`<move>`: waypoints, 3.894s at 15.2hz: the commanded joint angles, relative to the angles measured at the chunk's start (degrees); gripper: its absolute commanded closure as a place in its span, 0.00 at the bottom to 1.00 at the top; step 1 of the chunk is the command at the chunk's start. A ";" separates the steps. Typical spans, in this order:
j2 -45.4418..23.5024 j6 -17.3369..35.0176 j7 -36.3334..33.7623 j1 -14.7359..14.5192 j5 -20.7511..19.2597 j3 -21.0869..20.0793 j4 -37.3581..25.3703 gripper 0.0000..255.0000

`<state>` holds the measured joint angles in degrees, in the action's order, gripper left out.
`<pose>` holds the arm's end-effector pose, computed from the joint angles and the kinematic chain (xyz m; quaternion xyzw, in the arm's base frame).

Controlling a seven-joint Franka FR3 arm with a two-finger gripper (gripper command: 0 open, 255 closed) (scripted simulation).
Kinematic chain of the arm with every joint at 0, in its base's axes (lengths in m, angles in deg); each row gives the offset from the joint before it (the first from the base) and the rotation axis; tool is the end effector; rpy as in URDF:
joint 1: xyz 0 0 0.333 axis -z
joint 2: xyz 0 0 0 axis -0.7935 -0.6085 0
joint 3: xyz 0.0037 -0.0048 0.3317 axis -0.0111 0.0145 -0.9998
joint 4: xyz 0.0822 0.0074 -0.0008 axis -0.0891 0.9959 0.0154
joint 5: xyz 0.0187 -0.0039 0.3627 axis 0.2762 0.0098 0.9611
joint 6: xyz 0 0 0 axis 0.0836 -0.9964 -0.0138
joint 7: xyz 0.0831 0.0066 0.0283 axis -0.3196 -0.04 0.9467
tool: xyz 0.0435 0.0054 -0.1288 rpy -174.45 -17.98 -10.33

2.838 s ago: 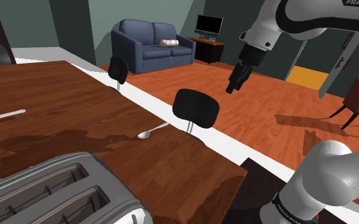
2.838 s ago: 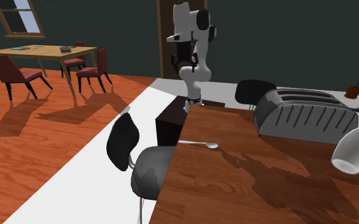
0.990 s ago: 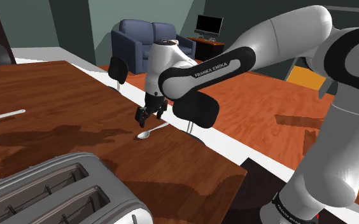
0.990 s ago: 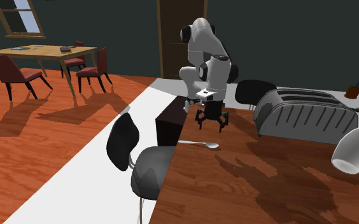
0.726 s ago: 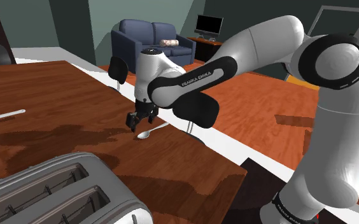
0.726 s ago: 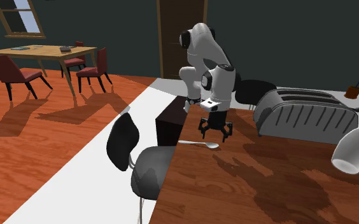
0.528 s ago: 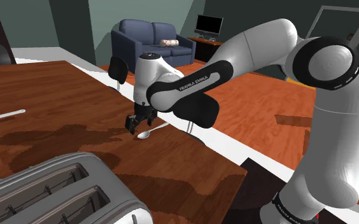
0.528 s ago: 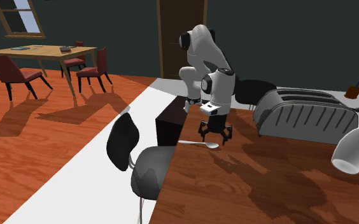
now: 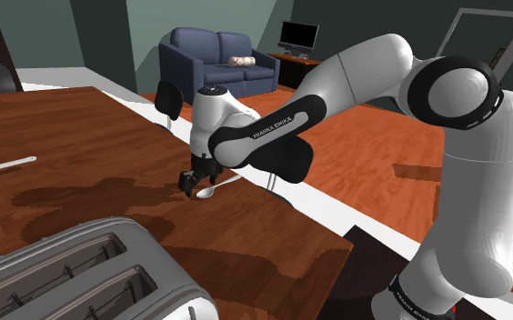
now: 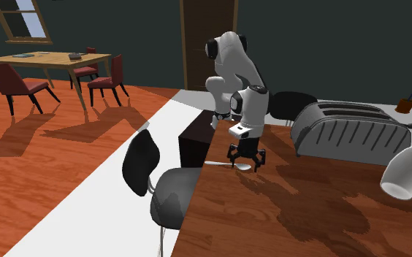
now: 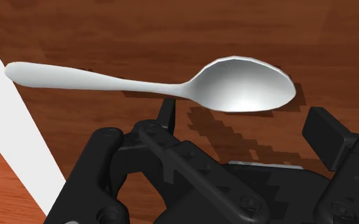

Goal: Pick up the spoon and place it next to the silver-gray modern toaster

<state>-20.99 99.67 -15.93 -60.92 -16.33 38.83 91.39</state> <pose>0.5712 0.2658 0.3366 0.9952 0.0559 0.0787 0.0137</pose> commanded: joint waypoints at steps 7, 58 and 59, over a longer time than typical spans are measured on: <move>-0.01 0.02 0.00 0.00 -0.01 0.00 0.00 1.00; 8.06 -31.28 6.27 0.35 6.08 -2.50 -24.09 1.00; 7.93 -32.10 6.33 0.27 6.05 -2.52 -25.04 1.00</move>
<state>-13.03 68.48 -9.81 -60.66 -10.31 36.30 67.29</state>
